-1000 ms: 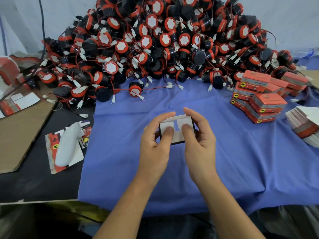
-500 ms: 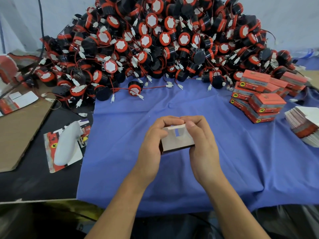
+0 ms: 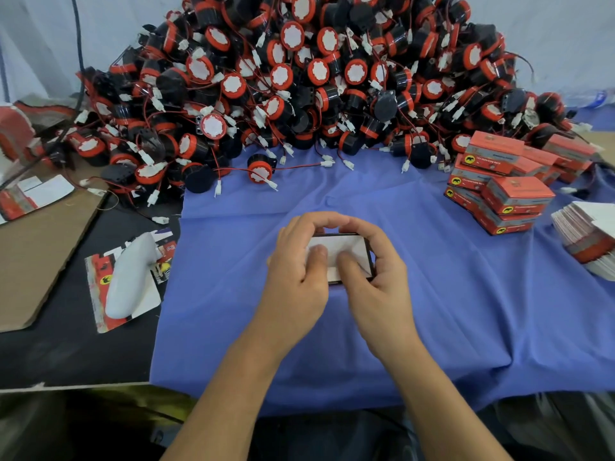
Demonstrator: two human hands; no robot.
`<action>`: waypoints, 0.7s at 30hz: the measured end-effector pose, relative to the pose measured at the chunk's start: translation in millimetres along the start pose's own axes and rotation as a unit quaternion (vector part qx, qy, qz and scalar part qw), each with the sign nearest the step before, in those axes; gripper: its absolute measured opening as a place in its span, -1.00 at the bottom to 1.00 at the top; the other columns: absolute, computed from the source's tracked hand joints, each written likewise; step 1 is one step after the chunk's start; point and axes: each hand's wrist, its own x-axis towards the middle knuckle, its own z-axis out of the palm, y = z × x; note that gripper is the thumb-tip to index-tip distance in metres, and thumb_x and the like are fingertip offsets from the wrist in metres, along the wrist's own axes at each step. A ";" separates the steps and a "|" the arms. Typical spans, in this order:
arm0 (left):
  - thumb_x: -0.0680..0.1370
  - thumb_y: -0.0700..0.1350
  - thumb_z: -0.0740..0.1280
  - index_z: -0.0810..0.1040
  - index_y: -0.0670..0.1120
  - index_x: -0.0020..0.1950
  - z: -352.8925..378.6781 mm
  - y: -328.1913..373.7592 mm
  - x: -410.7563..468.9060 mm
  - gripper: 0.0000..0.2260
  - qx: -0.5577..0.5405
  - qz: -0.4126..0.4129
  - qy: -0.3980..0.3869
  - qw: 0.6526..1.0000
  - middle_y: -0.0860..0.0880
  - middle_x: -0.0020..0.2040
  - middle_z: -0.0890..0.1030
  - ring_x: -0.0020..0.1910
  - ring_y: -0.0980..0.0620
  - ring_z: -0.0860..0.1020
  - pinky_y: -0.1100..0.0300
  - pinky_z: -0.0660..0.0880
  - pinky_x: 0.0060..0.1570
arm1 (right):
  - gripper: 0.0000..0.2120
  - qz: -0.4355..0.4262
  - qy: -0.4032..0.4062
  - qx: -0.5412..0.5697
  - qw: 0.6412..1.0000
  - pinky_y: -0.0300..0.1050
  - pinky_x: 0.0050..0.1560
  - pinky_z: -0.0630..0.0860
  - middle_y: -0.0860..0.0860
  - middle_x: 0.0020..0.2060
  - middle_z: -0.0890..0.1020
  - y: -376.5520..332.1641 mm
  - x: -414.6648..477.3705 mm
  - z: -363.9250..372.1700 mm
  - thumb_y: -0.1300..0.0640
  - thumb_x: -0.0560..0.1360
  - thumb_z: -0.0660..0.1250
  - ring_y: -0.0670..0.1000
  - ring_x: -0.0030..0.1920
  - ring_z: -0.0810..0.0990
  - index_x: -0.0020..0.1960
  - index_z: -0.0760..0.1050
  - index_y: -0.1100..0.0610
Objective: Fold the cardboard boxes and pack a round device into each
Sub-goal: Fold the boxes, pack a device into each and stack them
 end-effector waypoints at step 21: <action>0.47 0.19 0.44 0.64 -0.12 0.20 -30.8 -8.9 5.2 -0.54 -0.215 -0.269 -0.280 0.896 -0.07 -0.04 0.66 -0.13 0.03 0.61 0.20 0.55 -0.11 | -0.80 0.032 0.083 0.110 0.990 0.04 -0.17 0.44 0.20 -0.20 0.63 -14.1 -5.9 -4.3 0.22 0.46 0.23 0.16 -0.19 0.55 -0.19 0.62 0.07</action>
